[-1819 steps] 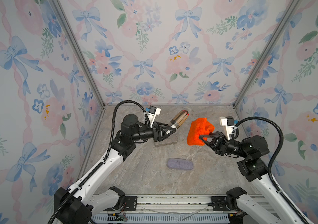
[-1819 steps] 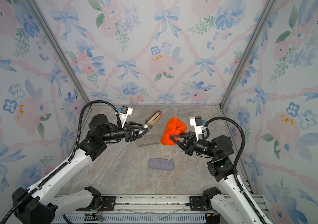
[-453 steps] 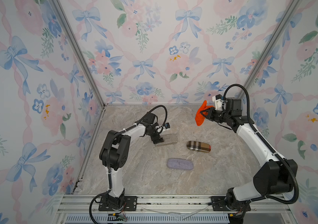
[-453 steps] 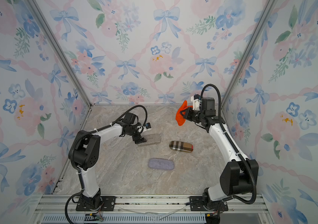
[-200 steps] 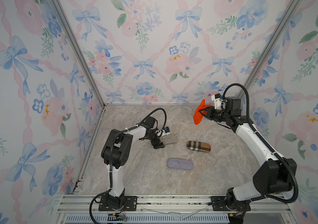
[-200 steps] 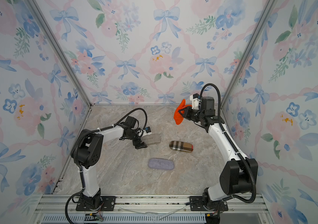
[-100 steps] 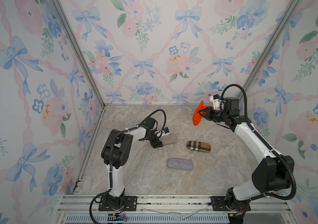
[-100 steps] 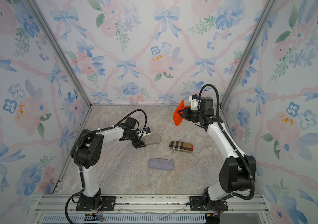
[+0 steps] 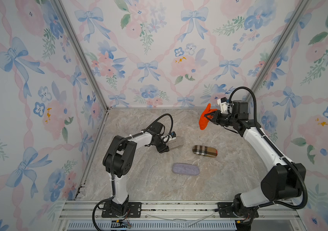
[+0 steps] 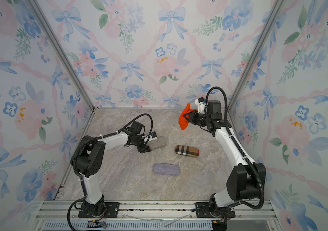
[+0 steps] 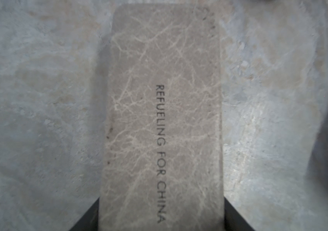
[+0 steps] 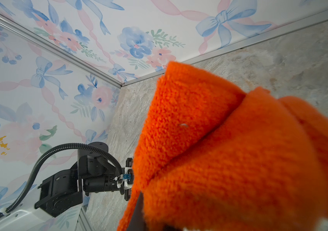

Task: Wipe the eyeglass case
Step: Pick up the eyeglass case from the center of the board.

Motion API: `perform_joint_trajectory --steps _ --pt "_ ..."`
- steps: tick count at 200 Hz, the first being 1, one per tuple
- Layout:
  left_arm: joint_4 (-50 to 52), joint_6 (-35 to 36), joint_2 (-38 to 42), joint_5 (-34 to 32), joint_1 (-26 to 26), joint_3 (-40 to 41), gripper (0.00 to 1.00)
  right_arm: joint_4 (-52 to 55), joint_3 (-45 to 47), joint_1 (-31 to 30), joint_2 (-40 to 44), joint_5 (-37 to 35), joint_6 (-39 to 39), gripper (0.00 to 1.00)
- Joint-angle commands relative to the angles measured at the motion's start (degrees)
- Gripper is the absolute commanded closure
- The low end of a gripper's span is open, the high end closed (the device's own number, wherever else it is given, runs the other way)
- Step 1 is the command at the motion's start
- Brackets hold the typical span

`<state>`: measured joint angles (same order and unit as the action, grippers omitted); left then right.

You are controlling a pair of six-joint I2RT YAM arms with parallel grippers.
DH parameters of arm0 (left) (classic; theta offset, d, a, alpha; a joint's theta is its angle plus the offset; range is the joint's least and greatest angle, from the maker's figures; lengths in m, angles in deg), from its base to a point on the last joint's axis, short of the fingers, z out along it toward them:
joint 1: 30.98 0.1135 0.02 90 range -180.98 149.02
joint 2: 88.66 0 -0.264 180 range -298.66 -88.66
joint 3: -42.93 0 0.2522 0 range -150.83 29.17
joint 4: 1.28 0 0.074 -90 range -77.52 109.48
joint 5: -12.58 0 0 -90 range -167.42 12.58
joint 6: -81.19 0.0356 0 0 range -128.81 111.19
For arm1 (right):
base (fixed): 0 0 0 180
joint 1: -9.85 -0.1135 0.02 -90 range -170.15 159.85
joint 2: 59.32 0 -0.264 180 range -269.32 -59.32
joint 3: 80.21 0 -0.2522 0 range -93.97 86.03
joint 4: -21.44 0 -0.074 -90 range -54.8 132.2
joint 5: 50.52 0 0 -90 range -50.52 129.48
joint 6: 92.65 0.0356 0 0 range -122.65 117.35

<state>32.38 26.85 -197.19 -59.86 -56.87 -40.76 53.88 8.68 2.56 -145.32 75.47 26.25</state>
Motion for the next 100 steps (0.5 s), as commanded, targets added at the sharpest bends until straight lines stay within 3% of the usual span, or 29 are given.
perform_joint_trajectory --steps 1,23,60,100 --pt "-3.0 -5.1 7.2 -0.9 -1.7 1.2 0.57 3.4 0.3 -1.1 3.2 -0.3 -2.2 1.0" --pt "-6.6 -8.3 12.5 -2.6 -4.0 4.7 0.56 6.1 -1.3 -3.9 4.6 -4.7 -4.5 1.0" --pt "-12.7 -15.8 20.1 -3.9 -7.9 10.3 0.57 14.1 -7.2 -9.7 0.9 -5.9 -8.2 1.0" --pt "-20.6 -21.8 22.8 -9.7 -12.2 15.2 0.6 20.6 -13.9 -13.6 -1.7 -8.5 -11.1 1.0"
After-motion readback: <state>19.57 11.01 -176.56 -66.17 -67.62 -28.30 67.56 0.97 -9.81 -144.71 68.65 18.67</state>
